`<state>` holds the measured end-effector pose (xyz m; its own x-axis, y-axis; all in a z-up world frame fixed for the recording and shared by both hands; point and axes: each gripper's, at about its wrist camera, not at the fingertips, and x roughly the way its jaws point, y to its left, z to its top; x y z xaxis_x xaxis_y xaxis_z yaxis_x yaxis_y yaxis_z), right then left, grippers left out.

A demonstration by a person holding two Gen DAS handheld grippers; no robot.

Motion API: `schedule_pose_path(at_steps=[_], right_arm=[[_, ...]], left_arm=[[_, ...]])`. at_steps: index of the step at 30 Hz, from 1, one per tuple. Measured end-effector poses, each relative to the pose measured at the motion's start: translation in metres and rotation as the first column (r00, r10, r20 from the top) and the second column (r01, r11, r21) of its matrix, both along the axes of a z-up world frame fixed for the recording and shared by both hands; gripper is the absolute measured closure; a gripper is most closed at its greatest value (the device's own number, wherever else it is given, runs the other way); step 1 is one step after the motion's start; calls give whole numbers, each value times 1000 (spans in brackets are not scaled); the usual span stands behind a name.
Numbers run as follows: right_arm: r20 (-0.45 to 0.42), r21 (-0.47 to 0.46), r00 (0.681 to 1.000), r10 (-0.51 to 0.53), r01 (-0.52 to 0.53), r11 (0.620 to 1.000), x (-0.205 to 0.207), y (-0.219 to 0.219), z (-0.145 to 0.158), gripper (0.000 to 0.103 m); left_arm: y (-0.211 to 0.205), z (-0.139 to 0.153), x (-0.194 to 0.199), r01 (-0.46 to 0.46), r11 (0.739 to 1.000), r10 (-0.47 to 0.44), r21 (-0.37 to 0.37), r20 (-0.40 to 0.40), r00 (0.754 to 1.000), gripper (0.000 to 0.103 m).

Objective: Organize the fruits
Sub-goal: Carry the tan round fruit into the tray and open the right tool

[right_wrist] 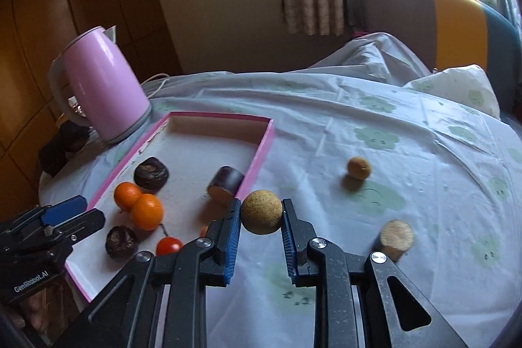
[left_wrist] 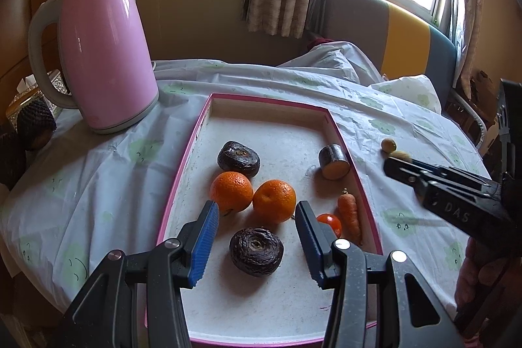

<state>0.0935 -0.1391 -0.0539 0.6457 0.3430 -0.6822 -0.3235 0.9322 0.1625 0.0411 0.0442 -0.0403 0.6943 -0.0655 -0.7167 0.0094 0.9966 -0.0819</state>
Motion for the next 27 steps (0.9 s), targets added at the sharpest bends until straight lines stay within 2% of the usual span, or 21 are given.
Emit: schedule_pose_path(at_steps=[10, 12, 21, 23, 27], right_arm=[[-40, -17, 992, 122, -123, 992, 10, 56, -8, 78], [-46, -11, 991, 122, -123, 992, 10, 60, -11, 74], [-61, 17, 993, 102, -102, 995, 4, 57, -16, 73], [-50, 25, 995, 81, -79, 997, 0, 51, -14, 61], [-19, 42, 999, 29, -28, 999, -8, 35, -7, 56]], left_arm=[[3, -1, 1, -6, 1000, 6, -8, -3, 1000, 54], [3, -2, 1, -7, 1000, 7, -8, -6, 1000, 54], [3, -4, 1, -6, 1000, 6, -7, -13, 1000, 54], [2, -4, 1, -7, 1000, 7, -8, -14, 1000, 54], [1, -3, 1, -1, 1000, 1, -10, -12, 1000, 54]])
